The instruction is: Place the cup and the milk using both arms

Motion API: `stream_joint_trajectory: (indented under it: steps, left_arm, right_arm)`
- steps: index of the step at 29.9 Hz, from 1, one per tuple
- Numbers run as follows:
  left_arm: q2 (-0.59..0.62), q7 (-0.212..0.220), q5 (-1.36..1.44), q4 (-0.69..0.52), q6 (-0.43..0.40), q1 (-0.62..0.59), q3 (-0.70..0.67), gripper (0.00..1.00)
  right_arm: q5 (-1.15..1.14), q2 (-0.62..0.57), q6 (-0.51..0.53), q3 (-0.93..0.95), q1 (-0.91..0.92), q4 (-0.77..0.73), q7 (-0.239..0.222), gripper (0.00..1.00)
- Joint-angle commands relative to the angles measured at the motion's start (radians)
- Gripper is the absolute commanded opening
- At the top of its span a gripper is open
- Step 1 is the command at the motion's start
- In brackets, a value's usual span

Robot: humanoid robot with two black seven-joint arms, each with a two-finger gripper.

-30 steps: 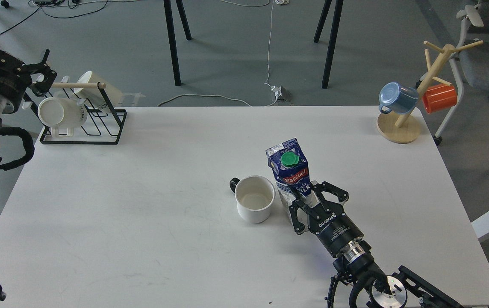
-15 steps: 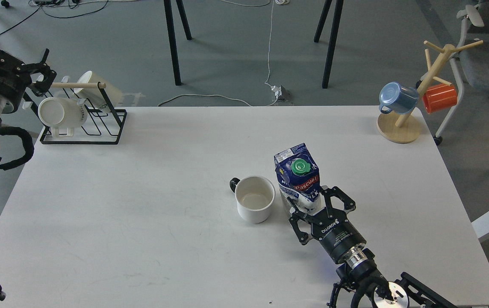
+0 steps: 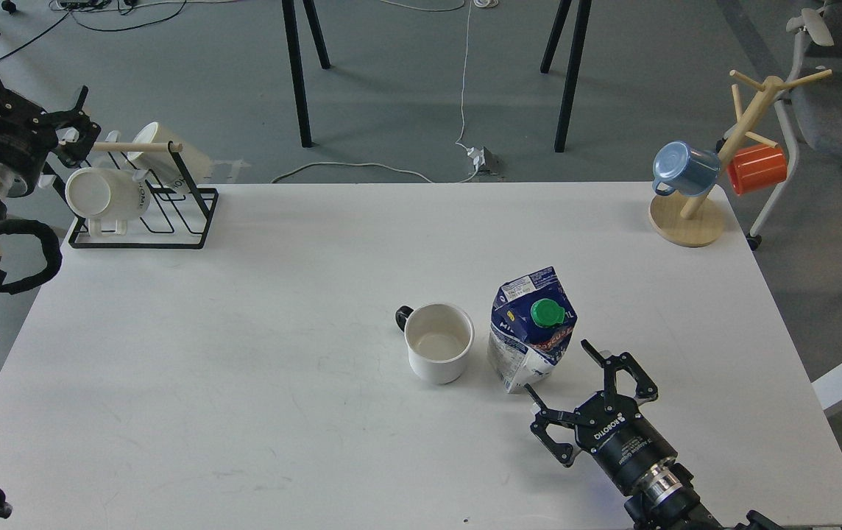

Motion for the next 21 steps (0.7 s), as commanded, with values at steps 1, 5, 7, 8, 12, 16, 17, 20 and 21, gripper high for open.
stream_joint_trajectory:
  steps: [1, 5, 7, 8, 12, 16, 17, 20, 21]
  left_arm:
    - [0.000, 0.001, 0.000, 0.000, 0.000, -0.001, -0.001, 0.99]
    - [0.000, 0.003, -0.003, -0.002, -0.001, -0.003, -0.001, 0.99]
    - [0.000, 0.003, -0.003, -0.002, -0.003, -0.003, -0.001, 0.99]
    - [0.000, 0.003, -0.003, -0.002, -0.004, -0.001, -0.001, 0.99]
    - [-0.006, 0.004, -0.006, -0.003, -0.011, -0.001, -0.003, 0.99]
    - [-0.048, 0.010, -0.006, -0.003, -0.012, -0.003, -0.005, 0.99]
    - [-0.052, 0.012, -0.006, -0.003, -0.012, -0.003, -0.006, 0.99]
    - [-0.080, 0.012, -0.006, -0.003, -0.012, -0.005, -0.015, 0.99]
    - [-0.095, 0.012, -0.008, -0.003, -0.012, -0.008, -0.018, 0.99]
  right_arm:
    - [0.000, -0.065, 0.000, 0.003, -0.042, 0.015, 0.000, 0.98]
    - [0.001, -0.168, 0.000, 0.050, -0.054, 0.017, 0.003, 0.98]
    - [0.003, -0.219, 0.000, 0.092, -0.054, 0.020, 0.006, 0.98]
    - [0.003, -0.236, 0.000, 0.119, -0.051, 0.023, 0.008, 0.98]
    - [0.003, -0.259, 0.000, 0.268, -0.034, 0.017, 0.006, 0.98]
    - [0.001, -0.265, 0.000, 0.368, 0.070, -0.023, -0.003, 0.98]
    - [0.001, -0.265, 0.000, 0.376, 0.113, -0.043, -0.003, 0.98]
    - [0.017, -0.265, 0.000, 0.382, 0.258, -0.118, -0.006, 0.97]
    - [0.018, -0.265, 0.000, 0.380, 0.312, -0.146, -0.009, 0.97]
